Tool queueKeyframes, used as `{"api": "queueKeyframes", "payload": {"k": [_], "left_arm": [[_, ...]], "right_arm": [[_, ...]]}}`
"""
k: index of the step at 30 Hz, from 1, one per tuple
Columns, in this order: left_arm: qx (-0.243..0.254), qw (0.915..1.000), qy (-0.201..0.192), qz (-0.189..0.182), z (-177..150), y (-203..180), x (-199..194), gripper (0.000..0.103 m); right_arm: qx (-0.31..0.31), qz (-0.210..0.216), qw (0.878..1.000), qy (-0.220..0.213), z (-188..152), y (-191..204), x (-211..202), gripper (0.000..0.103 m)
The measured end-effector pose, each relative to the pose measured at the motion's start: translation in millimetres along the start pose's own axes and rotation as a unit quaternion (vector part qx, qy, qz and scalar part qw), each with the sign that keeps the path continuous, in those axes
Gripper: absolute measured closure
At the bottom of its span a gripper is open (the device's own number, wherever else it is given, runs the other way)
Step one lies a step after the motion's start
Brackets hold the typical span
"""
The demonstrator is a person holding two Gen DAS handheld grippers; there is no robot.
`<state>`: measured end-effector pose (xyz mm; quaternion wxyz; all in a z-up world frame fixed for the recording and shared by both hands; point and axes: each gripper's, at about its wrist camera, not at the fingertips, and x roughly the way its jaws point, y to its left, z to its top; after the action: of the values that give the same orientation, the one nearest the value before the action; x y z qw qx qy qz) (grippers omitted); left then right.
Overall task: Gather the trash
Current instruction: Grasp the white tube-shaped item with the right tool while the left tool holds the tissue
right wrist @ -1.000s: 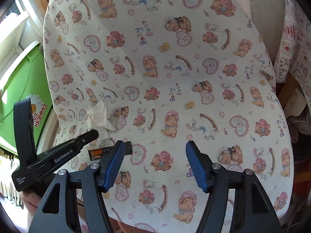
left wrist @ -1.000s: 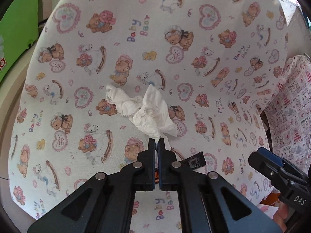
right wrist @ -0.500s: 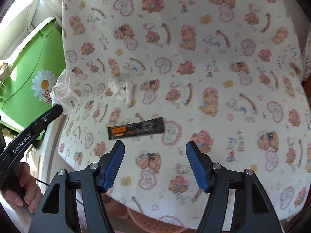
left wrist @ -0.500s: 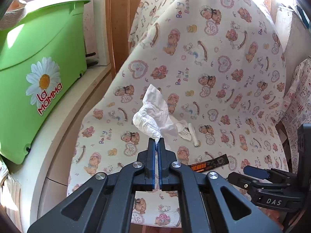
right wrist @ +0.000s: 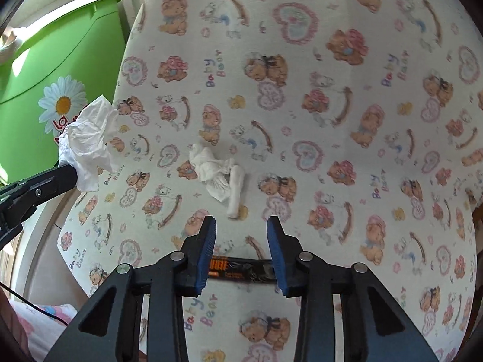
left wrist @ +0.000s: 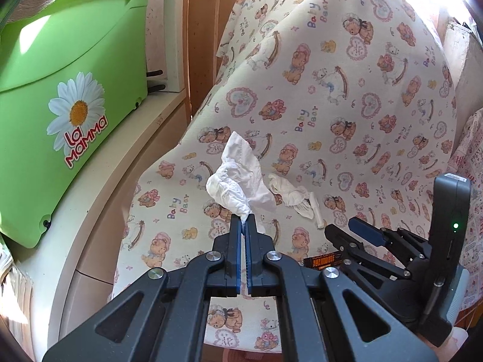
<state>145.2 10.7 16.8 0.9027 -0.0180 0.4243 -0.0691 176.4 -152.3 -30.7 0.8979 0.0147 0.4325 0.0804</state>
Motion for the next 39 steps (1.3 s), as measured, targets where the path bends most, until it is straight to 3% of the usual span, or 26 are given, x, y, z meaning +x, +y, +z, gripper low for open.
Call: {"api": "queueKeyframes", "payload": {"k": [9,16,29,39], "left_arm": [[-0.008,0.9999,0.012,0.000,1,3,10,0.101],[-0.013,0.9998,0.014,-0.003,2,5,11,0.101],[-0.005,1.0000,-0.001,-0.005,-2,1,-3,0.101],[0.002,0.9997,-0.017,-0.019,-9,-5,-22,0.101]], "right_arm": [[-0.007,-0.024,1.000,0.015,11,14,34,0.079],[-0.011,-0.044,0.999,0.010,13,8,35,0.092],[-0.011,-0.068,0.997,-0.021,-14,3,-7,0.093],[0.039,-0.022,0.996,-0.079,-28,-26,-89,0.093]]}}
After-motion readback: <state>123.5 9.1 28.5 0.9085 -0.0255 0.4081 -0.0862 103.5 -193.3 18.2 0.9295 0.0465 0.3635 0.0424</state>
